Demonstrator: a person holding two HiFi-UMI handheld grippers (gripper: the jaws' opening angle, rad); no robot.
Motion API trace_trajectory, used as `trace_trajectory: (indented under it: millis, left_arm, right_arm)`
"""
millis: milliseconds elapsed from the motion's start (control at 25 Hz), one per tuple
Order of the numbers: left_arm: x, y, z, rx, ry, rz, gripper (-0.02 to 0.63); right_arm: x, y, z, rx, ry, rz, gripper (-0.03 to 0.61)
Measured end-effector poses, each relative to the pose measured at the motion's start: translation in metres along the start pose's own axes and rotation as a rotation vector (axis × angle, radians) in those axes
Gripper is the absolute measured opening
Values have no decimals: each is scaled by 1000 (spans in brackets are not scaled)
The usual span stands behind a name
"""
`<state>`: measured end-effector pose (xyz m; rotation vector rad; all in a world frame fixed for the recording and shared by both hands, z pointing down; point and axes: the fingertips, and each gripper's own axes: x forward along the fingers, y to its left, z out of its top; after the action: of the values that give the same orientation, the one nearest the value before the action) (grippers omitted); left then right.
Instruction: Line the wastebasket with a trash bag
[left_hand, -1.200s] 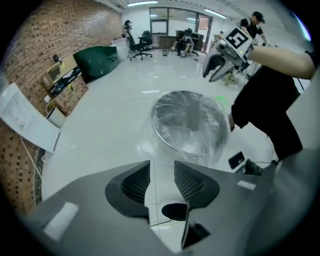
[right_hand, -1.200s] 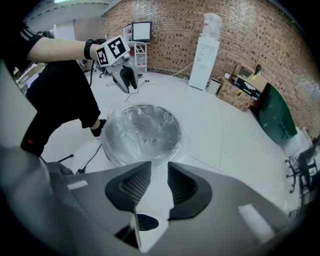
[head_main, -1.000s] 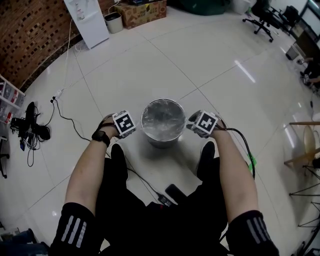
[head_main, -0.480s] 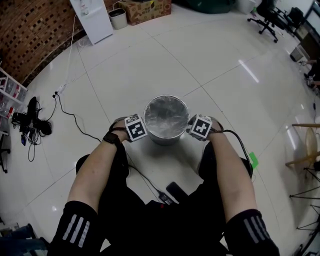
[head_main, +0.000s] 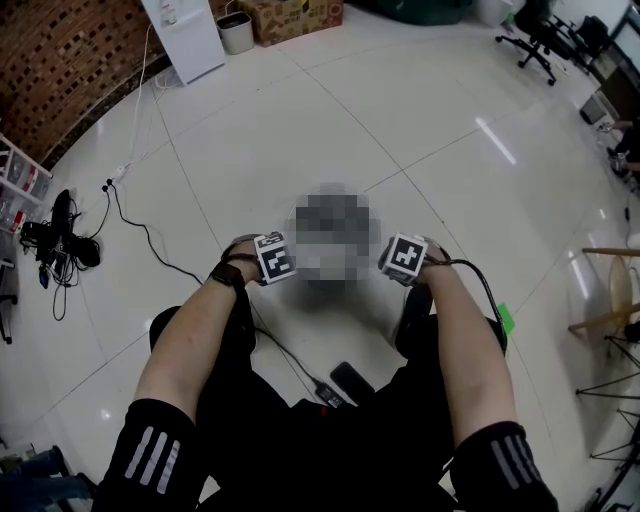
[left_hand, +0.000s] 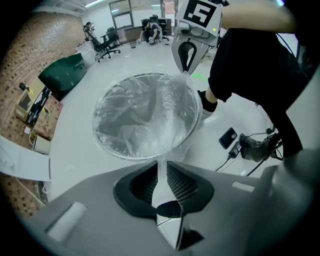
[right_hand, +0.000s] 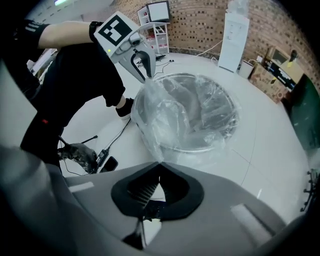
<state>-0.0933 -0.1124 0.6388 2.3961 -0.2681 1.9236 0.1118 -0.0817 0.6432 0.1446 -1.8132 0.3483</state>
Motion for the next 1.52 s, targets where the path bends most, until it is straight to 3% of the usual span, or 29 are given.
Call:
trace_trajectory:
  millis: [160,280,680,760,1160,1360,1520]
  left_arm:
    - [3,-15,-8,27,27,-37,22]
    - [10,-20,-14,36,48,-51,0]
    - [36,-30,-31,35,121,-157,-5]
    - [39,-33,-38,14,139,-179,-5]
    - [61,-17,-39,37,156,-128,-4]
    - [67,-11,-39,32,164,-114,-1]
    - [65,-7,-35,26,152,-120,50]
  right_arm:
    - [0,10,6,-37,-30,26,9]
    - [14,17,-14,-5,49,67,9]
    - [50,27,-26,-16,129,183,9]
    - [54,22,-30,-12,144,169,9]
    - [100,21,-25,-34,125,153,9]
    - [109,-3,-29,-41,149,25,9]
    - [102,11,-19,15,84,107,30]
